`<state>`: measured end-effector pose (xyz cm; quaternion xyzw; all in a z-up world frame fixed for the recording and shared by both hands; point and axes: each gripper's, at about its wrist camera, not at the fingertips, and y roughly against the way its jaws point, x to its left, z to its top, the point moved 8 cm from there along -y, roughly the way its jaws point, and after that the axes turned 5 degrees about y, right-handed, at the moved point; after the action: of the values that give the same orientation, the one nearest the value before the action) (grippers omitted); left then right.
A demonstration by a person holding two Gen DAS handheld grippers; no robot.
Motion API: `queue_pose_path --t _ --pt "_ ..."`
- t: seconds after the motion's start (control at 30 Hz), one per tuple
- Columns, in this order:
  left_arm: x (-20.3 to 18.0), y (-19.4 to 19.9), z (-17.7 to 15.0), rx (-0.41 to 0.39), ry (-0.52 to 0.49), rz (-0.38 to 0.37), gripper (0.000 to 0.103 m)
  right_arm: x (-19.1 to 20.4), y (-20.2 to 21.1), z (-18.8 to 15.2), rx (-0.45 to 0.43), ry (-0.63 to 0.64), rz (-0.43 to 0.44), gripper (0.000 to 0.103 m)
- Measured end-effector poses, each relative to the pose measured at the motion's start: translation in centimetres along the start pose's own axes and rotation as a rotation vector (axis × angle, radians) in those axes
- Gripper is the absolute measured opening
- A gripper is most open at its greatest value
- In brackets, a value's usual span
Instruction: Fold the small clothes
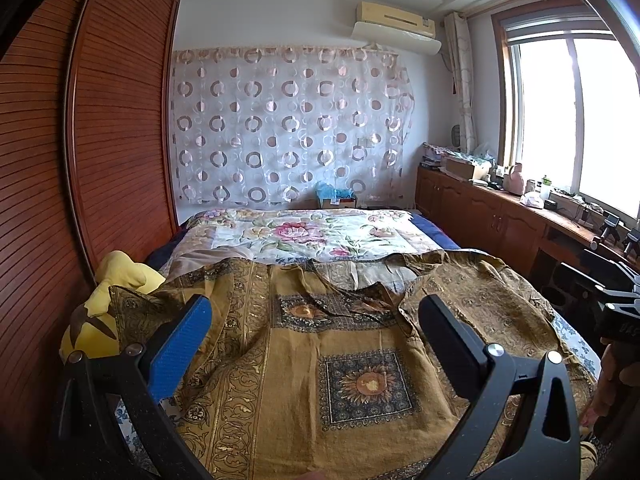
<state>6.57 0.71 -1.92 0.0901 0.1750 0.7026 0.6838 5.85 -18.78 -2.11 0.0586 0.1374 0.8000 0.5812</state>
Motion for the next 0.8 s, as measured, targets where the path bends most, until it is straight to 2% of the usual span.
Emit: queue_pose_path --t 0.3,0.8 --pt "-0.60 0.55 0.74 -0.029 0.011 -0.001 0.103 -0.12 0.11 0.17 -0.007 -0.006 -0.005 0.103" --pt "-0.51 0.56 0.74 -0.030 0.012 -0.001 0.103 -0.10 0.09 0.13 -0.012 -0.004 -0.004 0.103"
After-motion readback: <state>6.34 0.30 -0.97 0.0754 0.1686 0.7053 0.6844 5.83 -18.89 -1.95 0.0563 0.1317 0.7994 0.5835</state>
